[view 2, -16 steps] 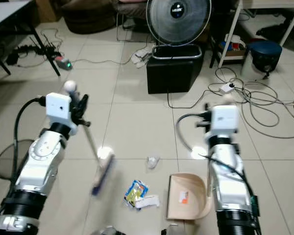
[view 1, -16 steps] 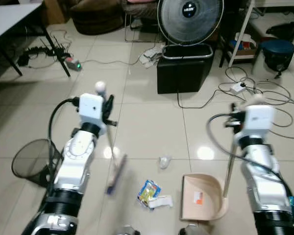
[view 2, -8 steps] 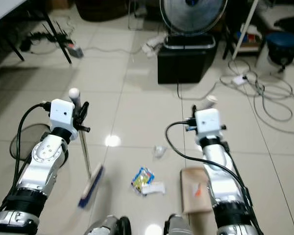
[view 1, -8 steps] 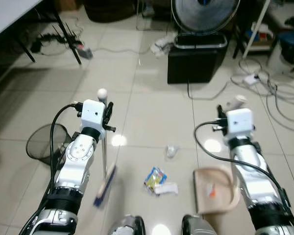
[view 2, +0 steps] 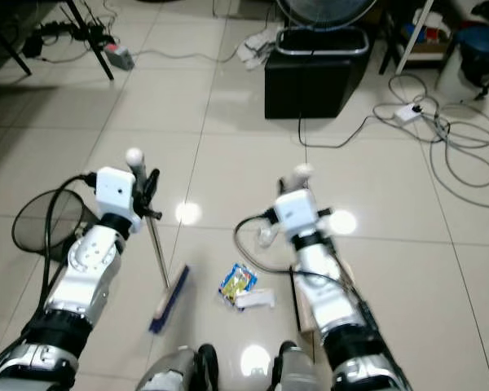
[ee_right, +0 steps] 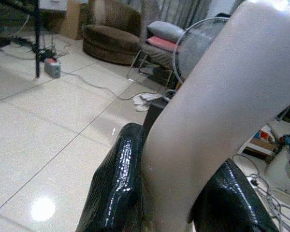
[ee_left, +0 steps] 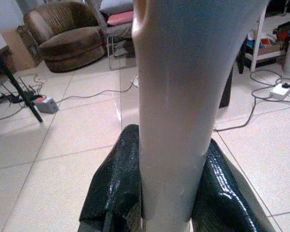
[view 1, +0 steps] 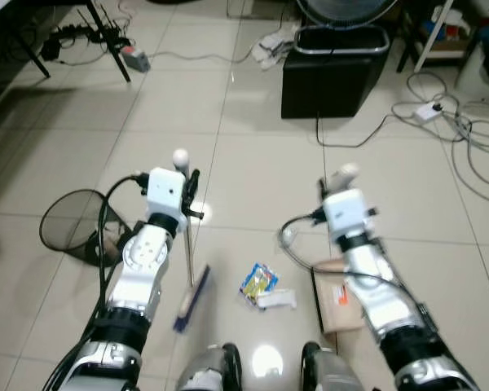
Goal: Sweep floor
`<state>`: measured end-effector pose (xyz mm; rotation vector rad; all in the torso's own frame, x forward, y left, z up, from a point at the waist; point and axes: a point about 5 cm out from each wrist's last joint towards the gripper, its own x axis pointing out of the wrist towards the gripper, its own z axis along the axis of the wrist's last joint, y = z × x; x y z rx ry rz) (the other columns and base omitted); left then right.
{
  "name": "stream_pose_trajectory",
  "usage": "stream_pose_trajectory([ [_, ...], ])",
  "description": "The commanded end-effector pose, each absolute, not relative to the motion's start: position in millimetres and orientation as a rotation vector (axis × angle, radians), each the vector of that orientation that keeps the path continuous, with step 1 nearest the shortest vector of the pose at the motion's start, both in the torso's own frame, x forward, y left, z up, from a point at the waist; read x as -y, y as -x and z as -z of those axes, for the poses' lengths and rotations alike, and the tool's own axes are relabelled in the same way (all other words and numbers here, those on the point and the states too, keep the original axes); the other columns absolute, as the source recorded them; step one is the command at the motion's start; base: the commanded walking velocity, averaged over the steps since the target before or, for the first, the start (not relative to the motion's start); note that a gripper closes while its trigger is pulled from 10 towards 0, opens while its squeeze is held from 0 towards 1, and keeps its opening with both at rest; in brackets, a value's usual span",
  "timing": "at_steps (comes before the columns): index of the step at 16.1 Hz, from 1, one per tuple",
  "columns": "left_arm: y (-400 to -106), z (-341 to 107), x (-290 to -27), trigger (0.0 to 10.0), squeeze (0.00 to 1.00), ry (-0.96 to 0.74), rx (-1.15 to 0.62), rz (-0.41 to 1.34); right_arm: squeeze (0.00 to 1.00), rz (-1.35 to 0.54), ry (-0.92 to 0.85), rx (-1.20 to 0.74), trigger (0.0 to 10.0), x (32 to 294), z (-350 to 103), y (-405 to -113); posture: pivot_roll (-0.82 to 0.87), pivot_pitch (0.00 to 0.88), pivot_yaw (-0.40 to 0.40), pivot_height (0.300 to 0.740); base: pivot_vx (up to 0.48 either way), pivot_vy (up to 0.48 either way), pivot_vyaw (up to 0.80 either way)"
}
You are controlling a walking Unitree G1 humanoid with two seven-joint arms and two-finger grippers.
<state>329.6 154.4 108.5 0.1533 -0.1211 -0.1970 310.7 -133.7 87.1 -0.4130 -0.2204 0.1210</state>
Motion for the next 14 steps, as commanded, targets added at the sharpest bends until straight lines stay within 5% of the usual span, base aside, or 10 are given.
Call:
stream_pose_trajectory([
  [1,-330.0,-108.9,-151.7,10.0,0.0,-0.152,0.141,0.187,0.0,-0.136,0.402,0.259,10.0,122.9,-86.4,-309.1,0.08,0.276,0.117,0.74,0.0,0.0,0.0],
  [7,-332.3,-103.6,-149.7,10.0,0.0,0.07,0.114,0.12,0.0,-0.122,0.165,0.287,10.0,116.9,-92.9,-309.9,0.07,0.268,0.123,0.74,0.0,0.0,0.0],
  [14,-338.1,-106.4,-139.5,10.0,0.0,0.286,0.103,0.151,0.0,-0.059,0.121,0.229,10.0,129.5,-82.5,-311.8,0.07,0.258,0.131,0.74,0.0,0.0,0.0],
])
